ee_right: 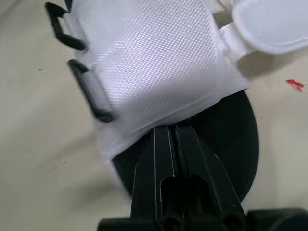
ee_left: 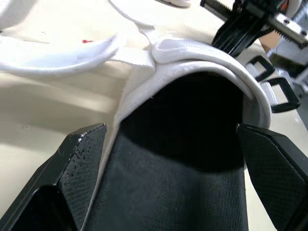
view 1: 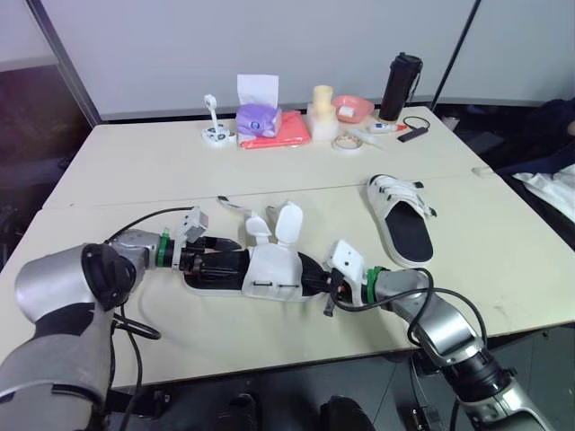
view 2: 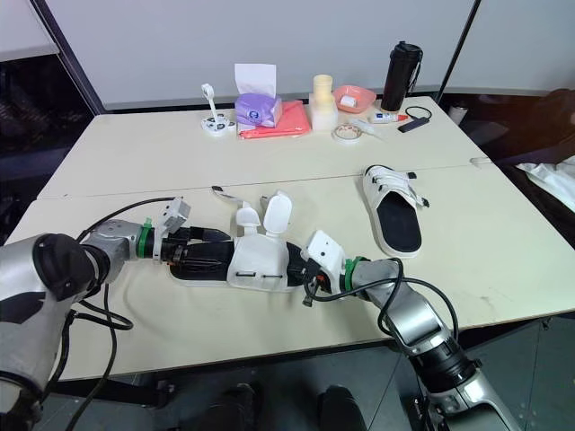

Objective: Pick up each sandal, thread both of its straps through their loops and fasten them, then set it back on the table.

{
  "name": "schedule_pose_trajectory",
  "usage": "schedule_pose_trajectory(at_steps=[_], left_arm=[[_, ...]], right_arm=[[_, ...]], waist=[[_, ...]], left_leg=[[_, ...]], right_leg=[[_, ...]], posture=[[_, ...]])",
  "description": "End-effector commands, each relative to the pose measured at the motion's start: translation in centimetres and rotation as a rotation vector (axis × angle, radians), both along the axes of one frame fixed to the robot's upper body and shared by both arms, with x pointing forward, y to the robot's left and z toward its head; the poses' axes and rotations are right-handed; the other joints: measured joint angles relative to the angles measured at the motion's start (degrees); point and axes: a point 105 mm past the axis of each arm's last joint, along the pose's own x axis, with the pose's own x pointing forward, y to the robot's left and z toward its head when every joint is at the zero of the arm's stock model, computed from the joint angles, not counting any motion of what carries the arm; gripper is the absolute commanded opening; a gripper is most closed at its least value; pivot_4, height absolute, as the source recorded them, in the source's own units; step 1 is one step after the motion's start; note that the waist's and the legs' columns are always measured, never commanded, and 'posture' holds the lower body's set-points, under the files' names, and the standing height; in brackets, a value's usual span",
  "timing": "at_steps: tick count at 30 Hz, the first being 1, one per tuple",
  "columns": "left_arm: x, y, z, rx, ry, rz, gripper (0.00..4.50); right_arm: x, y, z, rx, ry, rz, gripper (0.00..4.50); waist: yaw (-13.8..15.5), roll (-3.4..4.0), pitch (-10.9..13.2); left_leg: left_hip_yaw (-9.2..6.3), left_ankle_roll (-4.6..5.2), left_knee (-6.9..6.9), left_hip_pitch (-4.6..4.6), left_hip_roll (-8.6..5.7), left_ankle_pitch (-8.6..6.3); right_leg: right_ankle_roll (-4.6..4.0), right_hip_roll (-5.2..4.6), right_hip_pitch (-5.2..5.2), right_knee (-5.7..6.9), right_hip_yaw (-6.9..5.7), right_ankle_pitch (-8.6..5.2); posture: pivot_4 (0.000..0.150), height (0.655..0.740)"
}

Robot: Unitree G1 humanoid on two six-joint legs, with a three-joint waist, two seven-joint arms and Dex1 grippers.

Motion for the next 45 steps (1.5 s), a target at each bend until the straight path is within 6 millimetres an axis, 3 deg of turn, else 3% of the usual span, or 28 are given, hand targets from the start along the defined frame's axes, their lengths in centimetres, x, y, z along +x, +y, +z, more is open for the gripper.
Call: schedule_pose_trajectory(at_steps=[1,7,12,16,22,27,35,45], left_arm=[[0.8,0.3,1.8,-0.063,-0.026,0.054,4.50],[2.2,-0.2,3.4,-0.208,0.037,0.166,4.50],[3.4,-1.3,5.3,-0.454,0.284,0.275,4.50],[3.9,-2.2,5.5,-0.567,0.503,0.349,4.50],[4.0,-2.4,4.6,-0.566,0.674,0.446,4.50],[4.0,-2.1,3.7,-0.533,0.744,0.514,4.50],[4.6,-4.4,1.6,-0.493,0.841,0.576,4.50],[7.8,-6.3,3.4,-0.710,0.786,0.583,4.50]], right_arm=[[0.8,0.0,-0.2,-0.002,-0.011,-0.012,0.07],[0.6,0.1,-1.6,-0.035,0.027,0.007,0.07],[0.1,0.1,-1.8,-0.034,0.035,0.013,0.07],[0.0,-0.1,-2.1,-0.045,0.037,0.006,0.07],[0.1,-0.2,-1.9,-0.047,0.030,-0.006,0.07],[0.3,-0.3,-1.7,-0.046,0.024,-0.012,0.07],[0.4,-0.3,-1.6,-0.051,0.015,-0.016,0.07],[0.3,-0.5,-1.6,-0.058,0.013,-0.024,0.07]], waist=[[0.0,-0.01,0.0],[0.0,-0.01,0.0],[-0.1,-0.01,0.0],[-0.2,-0.01,0.0],[-0.1,-0.01,0.0],[-0.1,-0.01,0.0],[0.1,-0.03,0.0],[0.1,-0.02,0.0]], left_leg=[[0.00,0.00,0.01,0.01,0.00,0.00],[-0.01,0.00,0.01,0.08,0.00,0.00],[-0.03,0.00,0.02,0.09,0.00,0.00],[-0.03,0.00,0.00,0.11,-0.01,0.00],[-0.04,0.00,0.00,0.11,-0.01,0.00],[-0.04,0.00,0.00,0.11,-0.01,0.00],[-0.03,-0.01,0.01,0.13,-0.01,0.00],[-0.03,-0.02,0.02,0.11,0.00,0.00]], right_leg=[[0.00,0.00,0.02,0.00,0.00,0.00],[0.00,0.00,0.08,0.01,0.00,0.00],[0.03,0.01,0.11,0.01,-0.01,-0.02],[0.06,0.00,0.12,0.01,0.00,-0.04],[0.06,0.00,0.12,0.02,-0.01,-0.04],[0.06,0.00,0.12,0.02,0.00,-0.04],[0.05,0.00,0.15,0.01,0.01,-0.04],[0.04,-0.01,0.11,0.02,0.06,-0.02]], posture=[[0.150,0.7400],[0.150,0.7400],[0.150,0.7400],[0.150,0.7400],[0.150,0.7400],[0.150,0.7400],[0.150,0.7400],[0.150,0.7400]])
